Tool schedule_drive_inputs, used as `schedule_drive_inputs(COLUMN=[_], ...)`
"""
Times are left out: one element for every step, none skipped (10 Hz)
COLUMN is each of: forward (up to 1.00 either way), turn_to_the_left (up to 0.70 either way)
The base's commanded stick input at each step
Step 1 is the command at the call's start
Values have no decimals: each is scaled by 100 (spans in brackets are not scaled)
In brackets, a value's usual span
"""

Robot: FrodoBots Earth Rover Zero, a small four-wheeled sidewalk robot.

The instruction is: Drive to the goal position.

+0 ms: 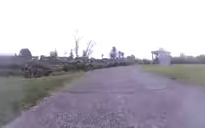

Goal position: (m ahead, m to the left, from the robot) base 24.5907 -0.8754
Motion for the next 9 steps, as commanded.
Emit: schedule_drive_inputs(forward=[85, 85, 85, 85, 85, 85, 85, 85, 85], turn_to_the_left=[-34, -34, -34, -34, -34, -34, 0, 0, 0])
